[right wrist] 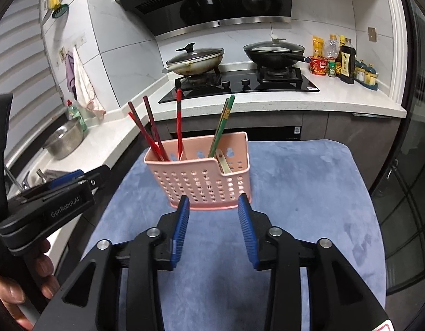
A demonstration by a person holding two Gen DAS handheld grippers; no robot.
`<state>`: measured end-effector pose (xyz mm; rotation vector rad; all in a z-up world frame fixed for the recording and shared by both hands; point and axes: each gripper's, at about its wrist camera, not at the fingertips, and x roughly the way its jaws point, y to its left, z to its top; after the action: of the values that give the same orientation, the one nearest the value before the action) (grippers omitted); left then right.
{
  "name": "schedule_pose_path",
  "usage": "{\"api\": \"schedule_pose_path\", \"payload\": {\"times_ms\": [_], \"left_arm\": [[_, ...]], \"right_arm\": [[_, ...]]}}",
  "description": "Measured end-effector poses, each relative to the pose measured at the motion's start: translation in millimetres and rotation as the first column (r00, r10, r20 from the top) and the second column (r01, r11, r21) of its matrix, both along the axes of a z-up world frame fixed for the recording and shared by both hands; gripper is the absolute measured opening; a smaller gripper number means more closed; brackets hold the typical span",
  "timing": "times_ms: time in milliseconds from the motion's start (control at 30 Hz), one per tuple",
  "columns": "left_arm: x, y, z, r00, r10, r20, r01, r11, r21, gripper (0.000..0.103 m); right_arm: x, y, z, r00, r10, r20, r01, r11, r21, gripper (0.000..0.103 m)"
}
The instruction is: Organize utensils
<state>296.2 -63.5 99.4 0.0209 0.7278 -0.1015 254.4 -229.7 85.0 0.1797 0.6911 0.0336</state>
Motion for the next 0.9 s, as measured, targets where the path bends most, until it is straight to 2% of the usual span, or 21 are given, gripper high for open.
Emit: {"api": "schedule_pose_path", "payload": {"times_ms": [267,367,600,900], "left_arm": [[-21.7,2.9,-9.9,1.0,-0.002,-0.02,0.002,1.0,0.028,0.05],[-29.2,4.4,-10.8,1.0,0.003,-0.016,-0.003,0.999,0.038,0.059],[-46.2,4.7,-15.8,1.0,-0.002,-0.018,0.003,0.998,0.07,0.061],[-63.2,2.3,-26.1,0.999,-0.014,-0.036,0.017,0.996,0.091,0.072]], "right_arm": [[-24.8,2.0,-9.8,1.0,-0.01,-0.026,0.01,1.0,-0.007,0.043],[-34.4,3.4,-12.5,0.999,-0.015,-0.028,0.014,1.0,-0.011,0.046],[-49.4,6.8,-19.4,0.998,-0.018,-0.054,0.017,1.0,-0.019,0.052],[-67.1,11.7,-23.3,0.998,-0.017,-0.053,0.014,0.998,-0.057,0.063]]}}
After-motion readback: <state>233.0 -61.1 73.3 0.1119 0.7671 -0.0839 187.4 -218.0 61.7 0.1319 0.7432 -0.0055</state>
